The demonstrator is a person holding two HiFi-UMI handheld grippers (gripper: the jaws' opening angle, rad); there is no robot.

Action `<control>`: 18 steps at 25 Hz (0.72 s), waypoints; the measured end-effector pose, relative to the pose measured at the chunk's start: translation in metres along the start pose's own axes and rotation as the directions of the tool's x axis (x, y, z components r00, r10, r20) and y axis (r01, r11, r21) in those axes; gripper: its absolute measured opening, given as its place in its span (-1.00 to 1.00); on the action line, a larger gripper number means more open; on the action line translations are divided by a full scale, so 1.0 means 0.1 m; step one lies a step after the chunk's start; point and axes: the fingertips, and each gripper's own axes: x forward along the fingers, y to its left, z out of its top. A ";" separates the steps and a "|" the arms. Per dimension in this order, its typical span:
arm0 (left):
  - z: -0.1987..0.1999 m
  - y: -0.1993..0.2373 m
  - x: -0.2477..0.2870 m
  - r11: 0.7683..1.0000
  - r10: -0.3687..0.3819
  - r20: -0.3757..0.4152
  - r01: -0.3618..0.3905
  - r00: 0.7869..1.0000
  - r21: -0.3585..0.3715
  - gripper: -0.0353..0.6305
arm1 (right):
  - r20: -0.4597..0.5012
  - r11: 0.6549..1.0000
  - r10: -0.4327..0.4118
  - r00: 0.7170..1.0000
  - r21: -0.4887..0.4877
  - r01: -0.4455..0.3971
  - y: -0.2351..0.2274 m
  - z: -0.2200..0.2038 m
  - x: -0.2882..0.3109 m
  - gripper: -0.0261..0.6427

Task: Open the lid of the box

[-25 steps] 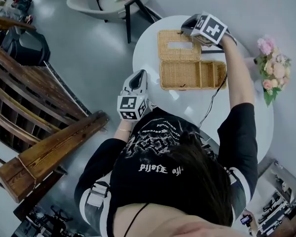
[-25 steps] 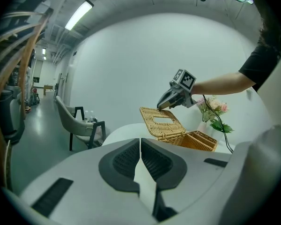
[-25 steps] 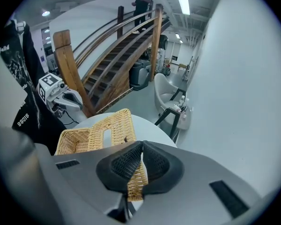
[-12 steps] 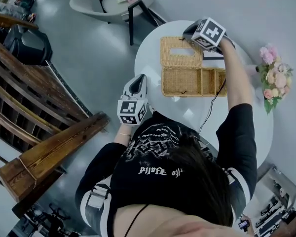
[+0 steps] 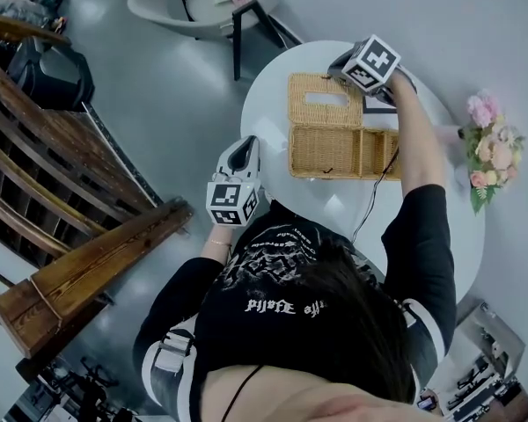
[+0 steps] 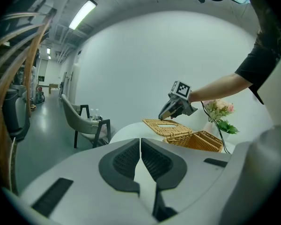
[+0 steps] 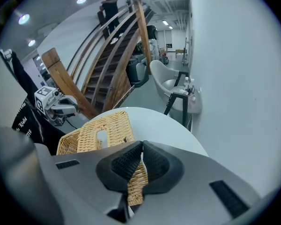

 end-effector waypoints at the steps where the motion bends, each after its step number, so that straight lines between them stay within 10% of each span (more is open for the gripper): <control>1: -0.01 -0.01 0.01 1.000 -0.002 -0.001 0.002 1.000 0.001 -0.81 | 0.009 1.000 0.013 1.000 0.028 -0.014 -0.01 -0.01 0.01 -0.82; 18: 0.04 -0.19 0.19 0.999 -0.050 0.000 0.050 0.999 0.009 -0.81 | -0.082 0.993 0.065 0.994 0.104 -0.057 -0.04 -0.21 0.36 -0.80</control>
